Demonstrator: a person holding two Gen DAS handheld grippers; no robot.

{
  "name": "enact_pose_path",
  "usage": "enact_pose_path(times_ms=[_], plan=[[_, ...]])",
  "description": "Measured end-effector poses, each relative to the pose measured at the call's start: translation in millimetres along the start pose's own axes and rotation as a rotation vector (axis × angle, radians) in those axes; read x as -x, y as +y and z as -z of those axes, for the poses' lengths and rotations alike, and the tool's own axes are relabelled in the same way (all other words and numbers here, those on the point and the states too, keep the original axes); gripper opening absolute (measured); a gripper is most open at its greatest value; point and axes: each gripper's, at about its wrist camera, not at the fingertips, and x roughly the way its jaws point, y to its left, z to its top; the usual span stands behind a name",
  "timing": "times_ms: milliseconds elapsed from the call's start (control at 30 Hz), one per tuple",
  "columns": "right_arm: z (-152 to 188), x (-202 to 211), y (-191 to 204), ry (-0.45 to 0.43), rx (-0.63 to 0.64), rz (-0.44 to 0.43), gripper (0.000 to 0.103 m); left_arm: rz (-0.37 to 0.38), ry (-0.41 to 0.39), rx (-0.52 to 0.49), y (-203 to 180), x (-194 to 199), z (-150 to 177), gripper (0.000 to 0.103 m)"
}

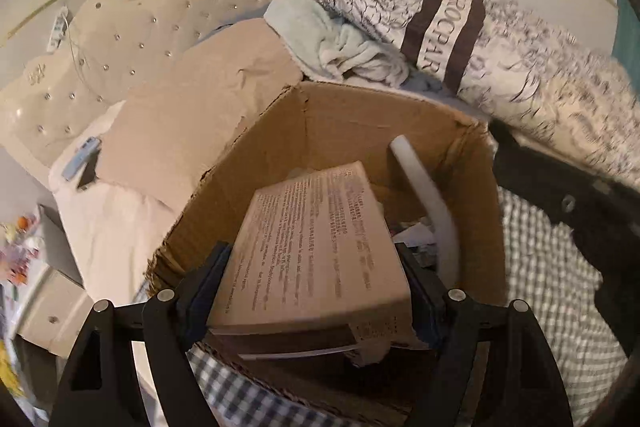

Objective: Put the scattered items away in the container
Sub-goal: 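Open both tools to drop the block and ring into the box, then grasp the green medicine box with the right tool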

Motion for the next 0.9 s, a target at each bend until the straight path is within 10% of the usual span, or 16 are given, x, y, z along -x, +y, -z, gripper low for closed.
enact_pose_path(times_ms=[67,133,467,900], plan=[[-2,0,0,-0.02,0.007,0.028,0.052,0.014,0.0,0.027,4,-1,-2,0.099],[-3,3,0,-0.046,0.012,0.068,0.067,0.026,-0.012,0.036,6,0,-4,0.103],[4,42,-47,-0.134,-0.081,0.104,0.068,0.073,-0.055,0.001,-23,23,-4,0.103],[90,169,-257,-0.159,-0.267,0.546,0.079,0.304,-0.019,-0.087,-166,41,15,0.103]])
